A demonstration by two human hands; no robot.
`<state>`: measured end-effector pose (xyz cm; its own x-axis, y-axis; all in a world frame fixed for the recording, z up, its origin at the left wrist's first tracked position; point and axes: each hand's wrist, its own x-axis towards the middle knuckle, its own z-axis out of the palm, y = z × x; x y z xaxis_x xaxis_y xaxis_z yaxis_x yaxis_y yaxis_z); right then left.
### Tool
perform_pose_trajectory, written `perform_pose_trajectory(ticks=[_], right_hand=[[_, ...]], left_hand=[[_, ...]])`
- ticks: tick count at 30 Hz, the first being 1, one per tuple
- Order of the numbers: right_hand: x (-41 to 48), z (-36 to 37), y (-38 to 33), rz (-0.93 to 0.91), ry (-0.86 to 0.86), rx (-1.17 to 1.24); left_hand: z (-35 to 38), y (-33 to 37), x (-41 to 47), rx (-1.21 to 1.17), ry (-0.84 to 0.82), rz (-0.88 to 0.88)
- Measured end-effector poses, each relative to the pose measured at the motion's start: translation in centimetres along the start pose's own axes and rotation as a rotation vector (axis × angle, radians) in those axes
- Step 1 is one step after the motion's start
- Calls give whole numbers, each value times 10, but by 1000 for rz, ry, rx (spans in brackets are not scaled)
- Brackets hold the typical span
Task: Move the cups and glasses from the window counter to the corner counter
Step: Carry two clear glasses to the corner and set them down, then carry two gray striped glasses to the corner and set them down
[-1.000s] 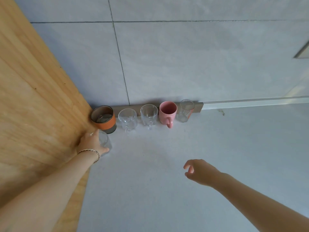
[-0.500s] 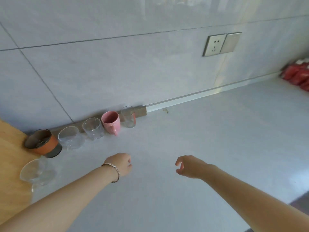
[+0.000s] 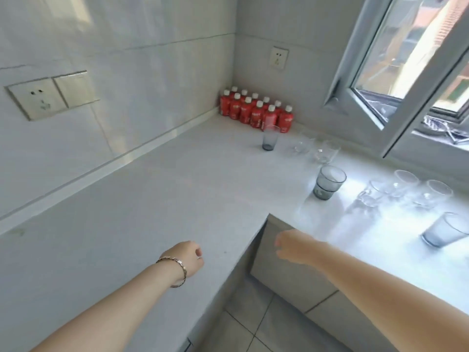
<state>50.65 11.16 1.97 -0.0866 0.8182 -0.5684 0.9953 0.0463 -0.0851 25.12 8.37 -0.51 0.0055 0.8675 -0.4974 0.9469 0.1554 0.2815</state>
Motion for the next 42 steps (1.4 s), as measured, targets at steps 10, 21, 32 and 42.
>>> perform_pose_trajectory(ticks=[10, 21, 32, 42], right_hand=[[51, -59, 177, 272, 245, 250], [186, -128, 218, 293, 199, 352], [231, -151, 245, 212, 260, 466], [237, -164, 261, 201, 341, 510]], left_hand=[[-27, 148, 121, 85, -25, 125], [-77, 218, 311, 68, -82, 121], [-144, 305, 439, -211, 231, 95], [-141, 332, 481, -178, 282, -42]])
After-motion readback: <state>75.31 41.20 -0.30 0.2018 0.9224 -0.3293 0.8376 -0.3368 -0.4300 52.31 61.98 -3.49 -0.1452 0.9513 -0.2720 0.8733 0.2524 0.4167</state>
